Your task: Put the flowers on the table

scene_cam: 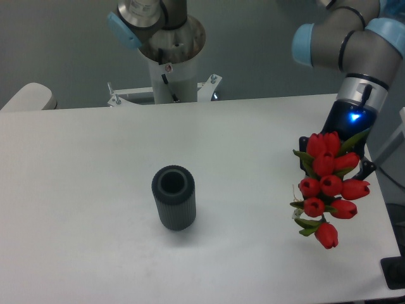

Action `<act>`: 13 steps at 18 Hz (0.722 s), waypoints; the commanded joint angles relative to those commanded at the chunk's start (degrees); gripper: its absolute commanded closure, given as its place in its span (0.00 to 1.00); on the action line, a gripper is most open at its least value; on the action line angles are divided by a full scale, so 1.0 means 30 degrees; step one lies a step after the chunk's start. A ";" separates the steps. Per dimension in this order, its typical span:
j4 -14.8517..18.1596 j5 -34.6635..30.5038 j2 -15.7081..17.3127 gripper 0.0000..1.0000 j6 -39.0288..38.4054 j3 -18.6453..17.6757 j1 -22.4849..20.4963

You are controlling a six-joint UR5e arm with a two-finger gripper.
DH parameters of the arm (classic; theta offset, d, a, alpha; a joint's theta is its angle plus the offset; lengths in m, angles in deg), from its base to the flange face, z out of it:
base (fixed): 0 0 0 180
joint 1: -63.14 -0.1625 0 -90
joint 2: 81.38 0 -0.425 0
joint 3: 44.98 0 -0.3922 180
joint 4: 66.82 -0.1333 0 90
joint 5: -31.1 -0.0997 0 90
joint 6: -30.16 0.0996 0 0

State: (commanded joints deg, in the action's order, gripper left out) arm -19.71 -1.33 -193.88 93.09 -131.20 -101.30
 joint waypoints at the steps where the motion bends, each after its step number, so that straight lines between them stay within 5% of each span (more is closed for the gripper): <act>1: -0.0029 0.0000 0.0087 0.60 0.0000 -0.0088 0.0029; 13: 0.0000 -0.1193 0.0497 0.62 0.0175 -0.0528 -0.0001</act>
State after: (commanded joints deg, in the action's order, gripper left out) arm -19.71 -4.91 -192.38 93.62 -132.78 -101.30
